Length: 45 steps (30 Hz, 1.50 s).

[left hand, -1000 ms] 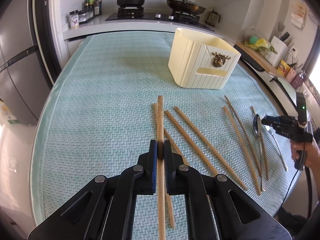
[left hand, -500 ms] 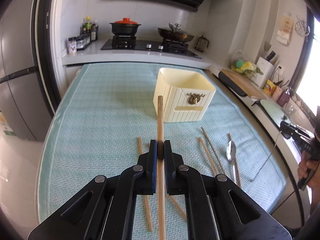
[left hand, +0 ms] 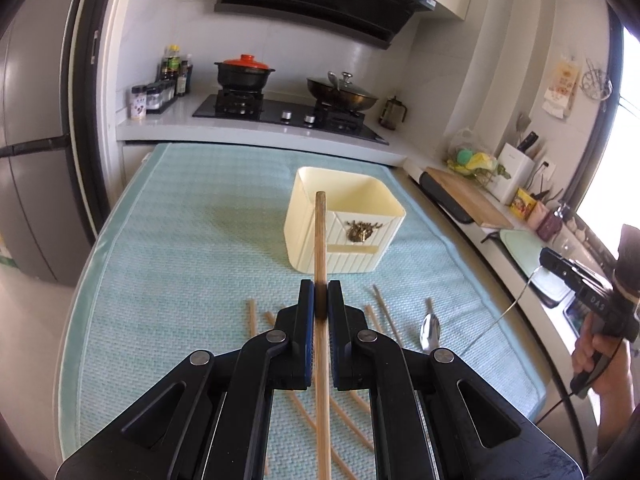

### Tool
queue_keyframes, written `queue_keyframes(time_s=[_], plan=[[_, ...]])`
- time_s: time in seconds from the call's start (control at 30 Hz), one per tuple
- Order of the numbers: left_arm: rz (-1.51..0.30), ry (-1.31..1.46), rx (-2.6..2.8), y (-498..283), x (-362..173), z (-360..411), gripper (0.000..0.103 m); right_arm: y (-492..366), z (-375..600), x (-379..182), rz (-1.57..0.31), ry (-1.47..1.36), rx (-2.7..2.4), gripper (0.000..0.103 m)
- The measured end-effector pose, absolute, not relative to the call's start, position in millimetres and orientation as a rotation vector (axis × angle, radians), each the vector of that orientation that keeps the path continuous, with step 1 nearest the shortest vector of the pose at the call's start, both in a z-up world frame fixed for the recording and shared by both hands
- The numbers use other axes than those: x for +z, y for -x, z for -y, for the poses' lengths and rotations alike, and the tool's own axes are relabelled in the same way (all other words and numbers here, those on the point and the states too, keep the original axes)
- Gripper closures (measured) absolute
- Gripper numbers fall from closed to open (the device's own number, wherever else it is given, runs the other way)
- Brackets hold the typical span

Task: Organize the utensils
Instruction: 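Insert the fork into the cream holder with the right tool while the left tool inserts the chopstick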

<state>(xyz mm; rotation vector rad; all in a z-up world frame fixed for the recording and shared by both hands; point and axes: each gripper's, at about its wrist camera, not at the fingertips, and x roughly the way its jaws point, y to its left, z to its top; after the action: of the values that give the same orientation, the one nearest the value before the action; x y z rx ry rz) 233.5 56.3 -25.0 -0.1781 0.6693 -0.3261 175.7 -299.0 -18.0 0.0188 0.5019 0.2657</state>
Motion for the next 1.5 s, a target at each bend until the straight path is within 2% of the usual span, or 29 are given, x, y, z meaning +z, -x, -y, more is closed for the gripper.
queue_keyframes(time_s=[0.33, 0.57, 1.03, 1.27, 1.5], plan=[[-0.652, 0.209, -0.347, -247.7, -13.9, -50.4, 0.099, -188.7, 293.8, 15.5, -0.478, -0.012, 0.301, 0.08], [-0.591, 0.235, -0.361, -276.8, 17.4, -43.7, 0.099, -216.9, 287.3, 51.6, -0.435, -0.013, 0.32, 0.08], [-0.397, 0.199, -0.308, -389.5, 87.9, -2.4, 0.099, -312.8, 267.7, 119.8, -0.375, -0.059, 0.353, 0.08], [-0.359, 0.199, -0.218, -464.3, 73.1, 21.7, 0.099, -375.1, 252.3, 119.9, -0.377, -0.054, 0.357, 0.08], [-0.434, 0.208, -0.169, -517.5, 23.9, 39.4, 0.099, -434.5, 241.7, 73.8, -0.475, -0.057, 0.374, 0.08]])
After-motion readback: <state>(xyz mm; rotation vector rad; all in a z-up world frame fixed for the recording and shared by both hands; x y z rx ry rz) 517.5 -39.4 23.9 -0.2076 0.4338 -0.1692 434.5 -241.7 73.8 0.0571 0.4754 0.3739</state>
